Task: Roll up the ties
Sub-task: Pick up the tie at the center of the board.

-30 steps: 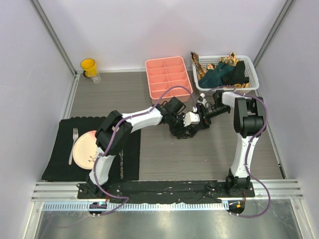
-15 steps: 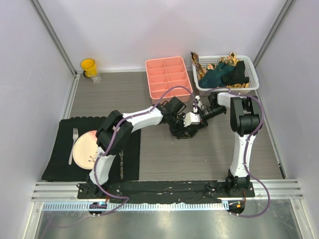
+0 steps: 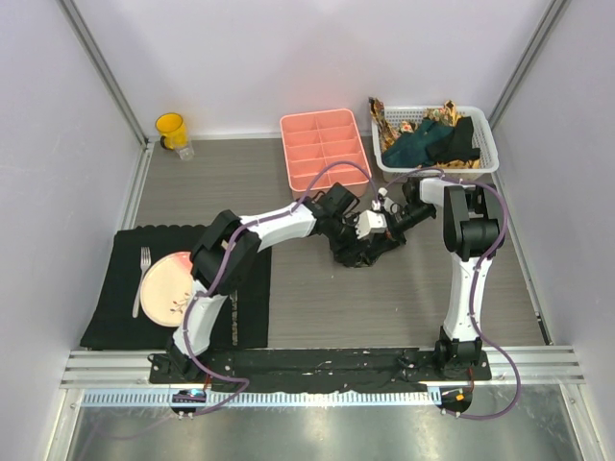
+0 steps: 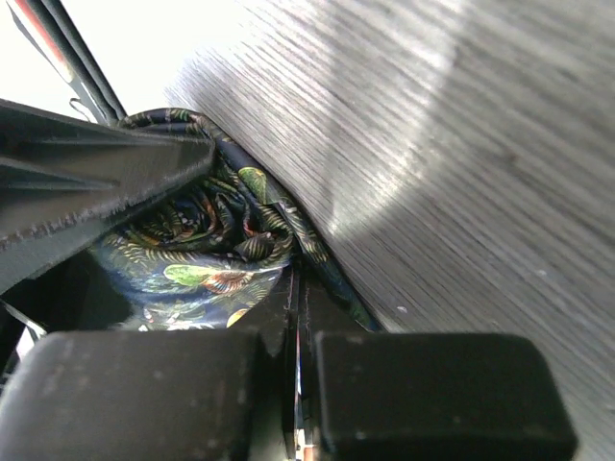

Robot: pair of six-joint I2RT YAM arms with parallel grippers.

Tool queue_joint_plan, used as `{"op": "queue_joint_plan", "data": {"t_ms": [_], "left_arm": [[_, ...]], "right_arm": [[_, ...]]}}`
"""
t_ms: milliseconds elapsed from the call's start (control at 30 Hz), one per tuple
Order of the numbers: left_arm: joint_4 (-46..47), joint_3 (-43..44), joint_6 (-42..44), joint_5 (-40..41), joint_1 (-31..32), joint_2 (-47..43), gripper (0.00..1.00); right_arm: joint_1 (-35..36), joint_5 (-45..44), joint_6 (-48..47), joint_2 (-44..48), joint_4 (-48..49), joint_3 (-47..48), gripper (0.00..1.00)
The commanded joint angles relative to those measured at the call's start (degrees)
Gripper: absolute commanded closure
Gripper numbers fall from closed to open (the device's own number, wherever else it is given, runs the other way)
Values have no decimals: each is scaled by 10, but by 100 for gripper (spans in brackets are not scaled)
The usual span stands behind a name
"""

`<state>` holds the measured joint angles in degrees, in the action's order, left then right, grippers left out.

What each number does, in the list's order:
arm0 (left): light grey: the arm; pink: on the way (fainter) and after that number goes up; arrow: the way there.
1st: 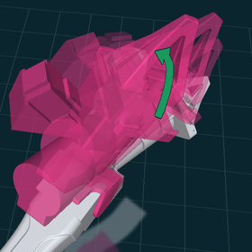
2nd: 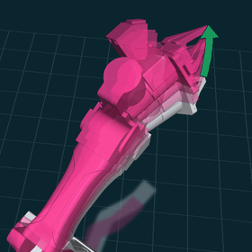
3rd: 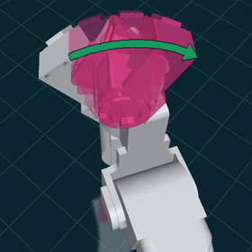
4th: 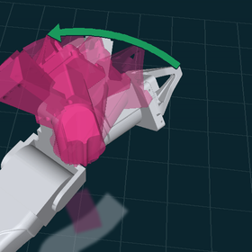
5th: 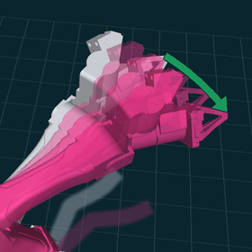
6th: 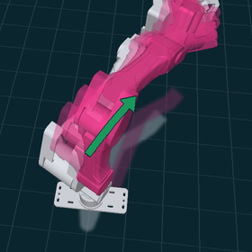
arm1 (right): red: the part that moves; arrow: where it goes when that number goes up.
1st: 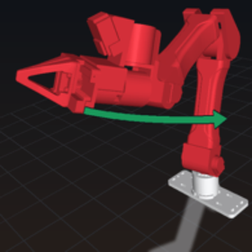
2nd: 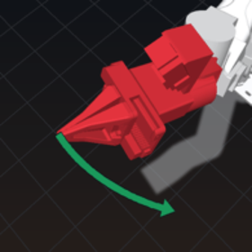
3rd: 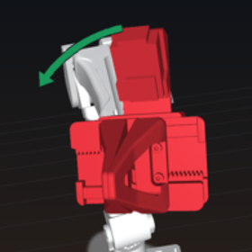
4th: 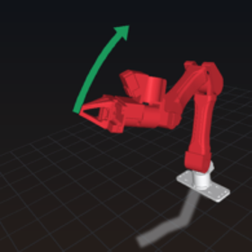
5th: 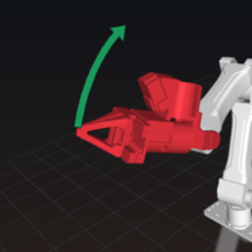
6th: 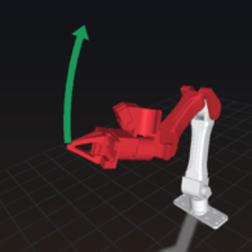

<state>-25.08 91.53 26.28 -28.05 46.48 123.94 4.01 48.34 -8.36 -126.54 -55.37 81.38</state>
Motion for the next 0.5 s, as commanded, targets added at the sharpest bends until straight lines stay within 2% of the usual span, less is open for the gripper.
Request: {"op": "queue_joint_plan", "data": {"t_ms": [0,33,67,133,167,267,433,467], "left_arm": [[12,10,-11,-31,0,16,53],[12,8,-11,-20,1,17,57],[9,4,-7,-14,3,17,67],[-4,-10,9,4,3,12,77],[-7,-31,16,13,4,5,82],[-23,-61,41,53,5,1,90],[-43,-79,59,78,4,4,95],[-44,-78,59,80,5,6,94]], "right_arm": [[3,-98,-7,-17,52,0,99],[4,-93,-5,-17,52,-1,99],[4,-89,-5,-15,50,1,99],[1,-81,-9,-5,33,8,97],[-1,-65,-9,14,26,11,92],[-11,-27,-6,60,-7,18,73],[-32,10,-7,115,-32,-17,46],[-48,13,-8,121,-27,-26,35]]}}
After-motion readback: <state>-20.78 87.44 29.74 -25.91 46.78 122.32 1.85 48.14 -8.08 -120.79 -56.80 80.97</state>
